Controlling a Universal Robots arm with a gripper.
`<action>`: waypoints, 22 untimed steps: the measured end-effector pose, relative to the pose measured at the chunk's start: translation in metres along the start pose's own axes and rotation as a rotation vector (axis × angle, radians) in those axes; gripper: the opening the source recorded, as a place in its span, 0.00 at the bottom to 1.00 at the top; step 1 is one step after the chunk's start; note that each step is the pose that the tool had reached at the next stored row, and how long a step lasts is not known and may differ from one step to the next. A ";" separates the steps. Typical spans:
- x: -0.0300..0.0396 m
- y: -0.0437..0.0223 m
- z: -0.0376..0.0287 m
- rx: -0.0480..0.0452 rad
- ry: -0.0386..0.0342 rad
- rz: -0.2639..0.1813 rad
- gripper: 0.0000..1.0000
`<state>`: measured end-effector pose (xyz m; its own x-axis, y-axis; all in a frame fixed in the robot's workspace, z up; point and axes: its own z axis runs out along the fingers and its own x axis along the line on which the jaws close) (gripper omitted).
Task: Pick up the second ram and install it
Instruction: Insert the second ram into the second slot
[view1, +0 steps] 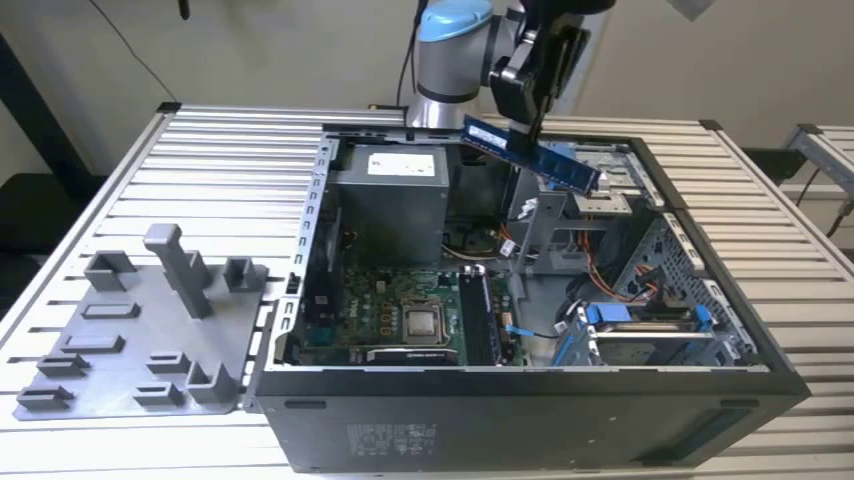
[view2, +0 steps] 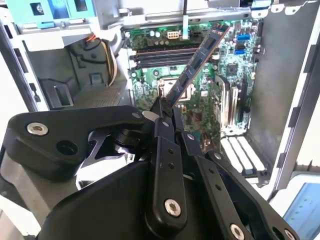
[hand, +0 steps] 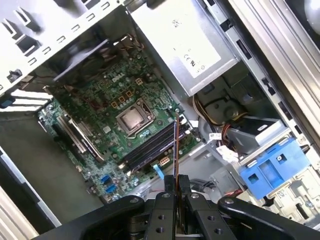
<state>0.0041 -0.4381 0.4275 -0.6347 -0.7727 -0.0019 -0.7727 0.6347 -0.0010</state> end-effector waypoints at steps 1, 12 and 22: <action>0.0000 0.0000 0.0001 0.0000 0.0000 0.012 0.14; 0.0000 0.0000 0.0009 0.0003 0.0002 0.139 0.14; 0.0000 0.0000 0.0016 0.0005 0.0002 0.250 0.14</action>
<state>0.0041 -0.4381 0.4259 -0.8062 -0.5917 -0.0019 -0.5916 0.8062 -0.0010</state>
